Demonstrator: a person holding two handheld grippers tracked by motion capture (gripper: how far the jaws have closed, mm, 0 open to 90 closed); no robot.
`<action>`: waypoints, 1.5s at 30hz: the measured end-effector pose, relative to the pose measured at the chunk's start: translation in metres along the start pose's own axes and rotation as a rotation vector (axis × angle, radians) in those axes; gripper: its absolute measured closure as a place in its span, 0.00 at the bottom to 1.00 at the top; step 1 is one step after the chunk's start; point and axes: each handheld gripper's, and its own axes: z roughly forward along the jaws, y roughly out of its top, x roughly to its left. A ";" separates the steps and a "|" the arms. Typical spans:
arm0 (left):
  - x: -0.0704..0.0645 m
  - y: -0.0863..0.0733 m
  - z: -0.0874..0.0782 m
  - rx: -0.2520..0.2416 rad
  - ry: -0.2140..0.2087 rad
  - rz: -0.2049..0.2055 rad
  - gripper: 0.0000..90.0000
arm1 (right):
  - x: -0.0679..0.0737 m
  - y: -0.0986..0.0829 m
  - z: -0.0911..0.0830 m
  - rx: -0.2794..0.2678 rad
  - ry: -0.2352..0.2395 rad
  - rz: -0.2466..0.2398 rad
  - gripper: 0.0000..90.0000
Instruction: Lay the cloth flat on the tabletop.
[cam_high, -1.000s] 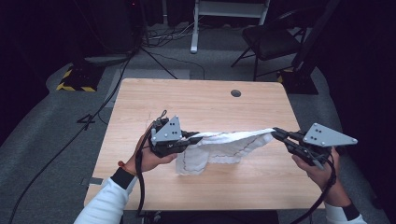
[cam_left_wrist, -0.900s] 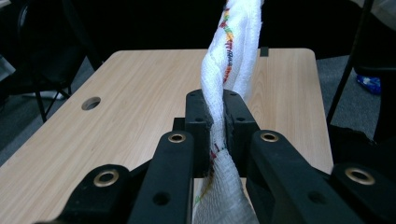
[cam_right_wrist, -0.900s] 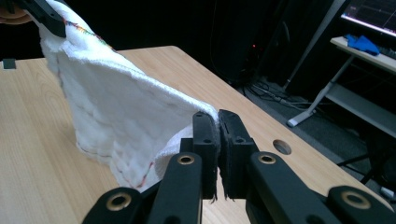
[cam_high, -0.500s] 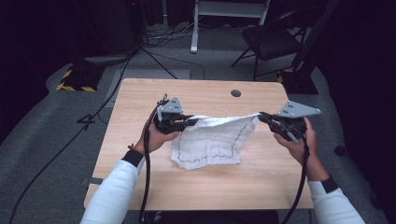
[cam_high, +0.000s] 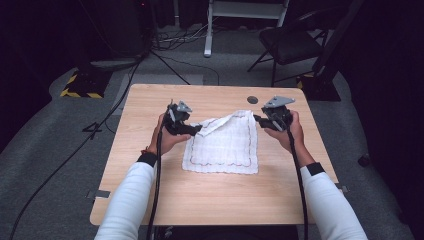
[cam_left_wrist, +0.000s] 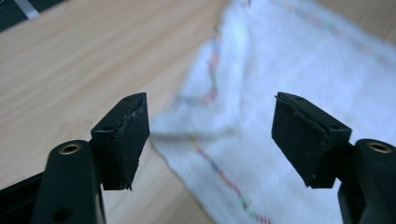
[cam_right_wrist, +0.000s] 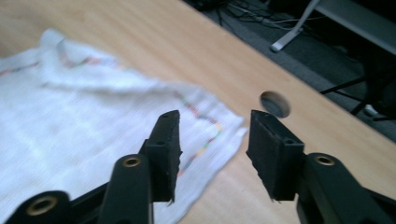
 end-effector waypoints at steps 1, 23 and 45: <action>-0.005 -0.006 0.001 0.013 -0.014 0.014 0.31 | 0.003 -0.006 0.000 0.006 0.019 0.000 0.57; -0.066 -0.068 -0.003 0.141 -0.137 0.138 0.32 | 0.068 -0.107 -0.012 0.123 0.269 -0.072 0.46; -0.103 -0.061 -0.033 0.041 -0.204 0.213 0.29 | 0.076 -0.158 -0.083 0.168 0.293 -0.025 0.44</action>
